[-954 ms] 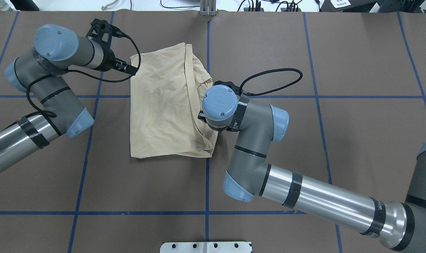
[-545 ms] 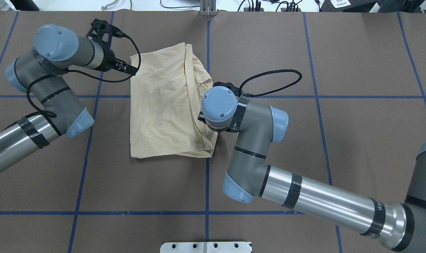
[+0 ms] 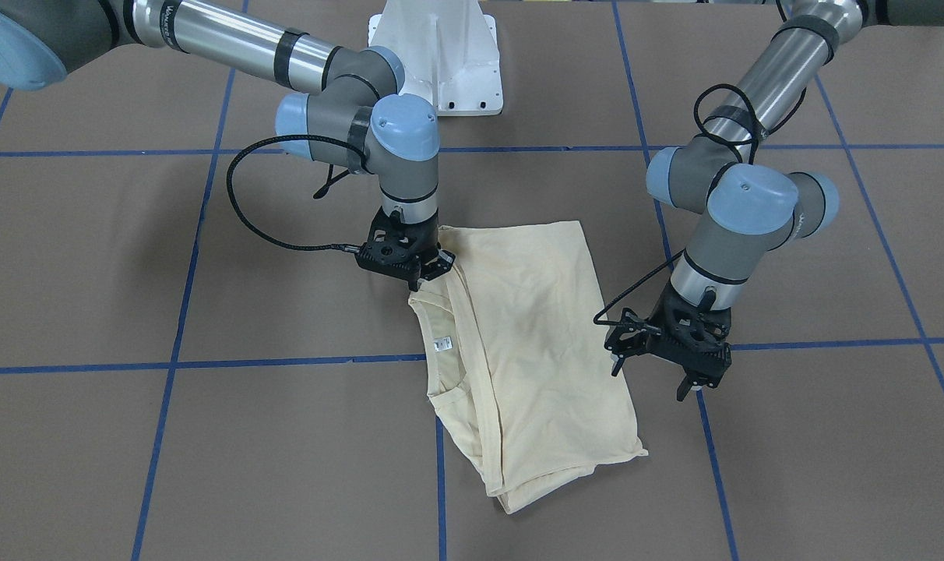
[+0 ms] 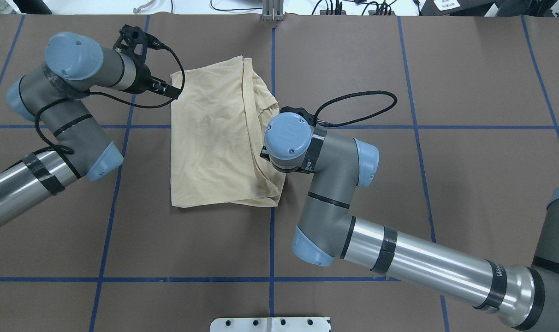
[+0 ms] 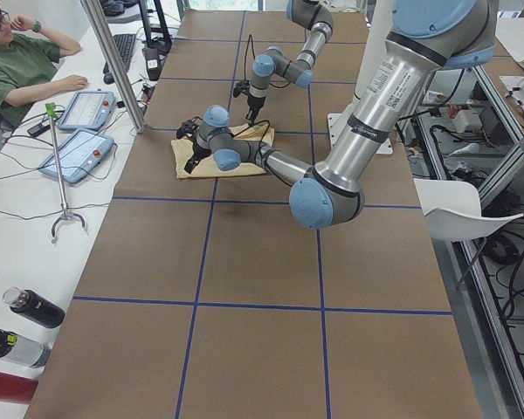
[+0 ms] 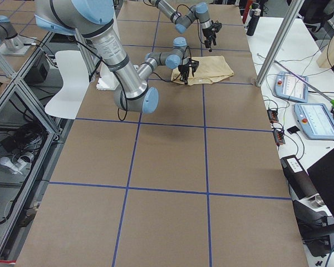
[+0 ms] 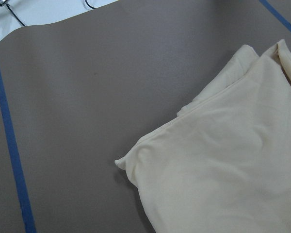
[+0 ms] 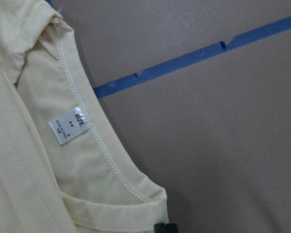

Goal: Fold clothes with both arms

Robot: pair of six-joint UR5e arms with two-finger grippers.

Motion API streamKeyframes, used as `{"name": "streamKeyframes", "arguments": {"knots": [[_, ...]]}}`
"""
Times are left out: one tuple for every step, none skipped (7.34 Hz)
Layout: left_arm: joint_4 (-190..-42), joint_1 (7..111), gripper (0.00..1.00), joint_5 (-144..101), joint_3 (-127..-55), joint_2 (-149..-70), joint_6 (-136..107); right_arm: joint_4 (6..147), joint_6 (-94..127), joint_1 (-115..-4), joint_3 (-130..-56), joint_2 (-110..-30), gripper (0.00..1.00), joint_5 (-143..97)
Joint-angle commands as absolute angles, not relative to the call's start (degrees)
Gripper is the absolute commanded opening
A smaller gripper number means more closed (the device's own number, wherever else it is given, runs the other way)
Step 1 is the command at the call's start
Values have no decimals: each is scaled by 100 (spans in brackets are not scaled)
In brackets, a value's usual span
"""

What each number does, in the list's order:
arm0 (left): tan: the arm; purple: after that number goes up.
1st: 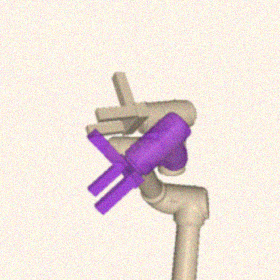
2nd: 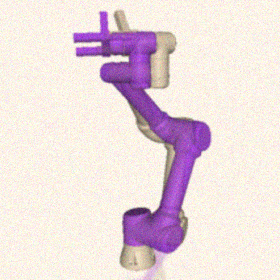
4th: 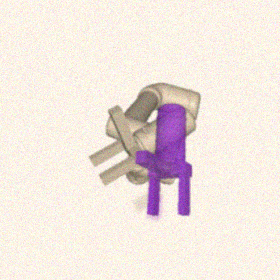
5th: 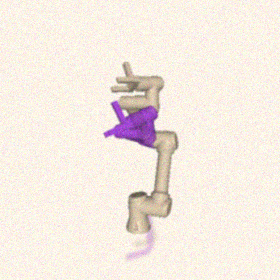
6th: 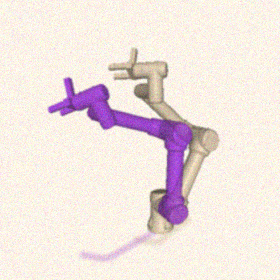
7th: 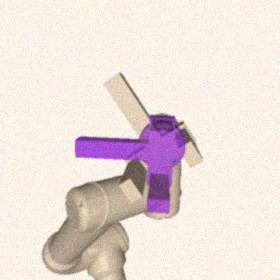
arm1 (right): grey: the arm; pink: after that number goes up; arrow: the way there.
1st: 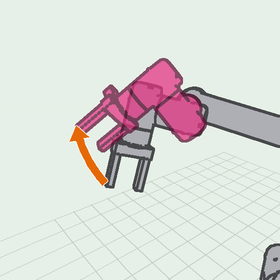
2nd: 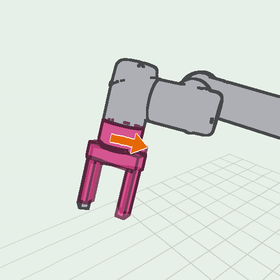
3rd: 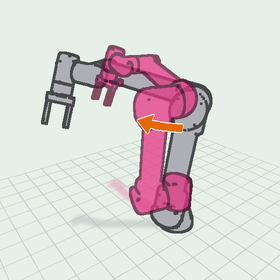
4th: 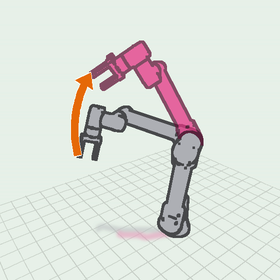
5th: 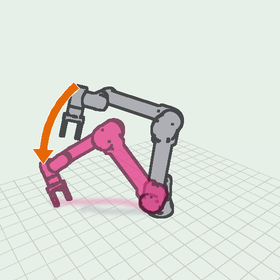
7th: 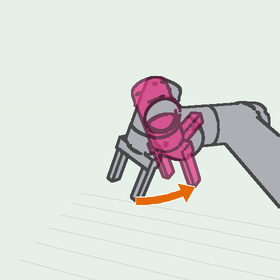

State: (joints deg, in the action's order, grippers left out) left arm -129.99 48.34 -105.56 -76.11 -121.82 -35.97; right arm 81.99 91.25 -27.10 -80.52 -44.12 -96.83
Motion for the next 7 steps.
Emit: {"name": "streamKeyframes", "arguments": {"knots": [[-12999, 4834, 100, -10556, -7611, -12182, -3595, 8209, 9088, -2742, -8871, -5049, 0, -9712], [-12999, 4834, 100, -10556, -7611, -12182, -3603, 8218, 9088, -2742, -9416, -5541, 0, -9712], [-12999, 4834, 100, -10556, -7611, -12182, -3604, 8366, 9088, -2742, -9935, -5885, 0, -9703], [-12999, 4834, 100, -10556, -7611, -12182, -3604, 8941, 9158, -2533, -10645, -6115, 0, -9668], [-12999, 4834, 100, -10556, -7611, -12182, -3604, 9382, 9193, -2148, -11053, -6204, 0, -9285], [-12999, 4834, 100, -10556, -7603, -12182, -3595, 9421, 9306, -1962, -11048, -6214, 0, -9177], [-12999, 4834, 100, -10556, -7611, -12182, -3595, 9422, 9299, -1908, -11022, -6205, 10, -9176]]}}
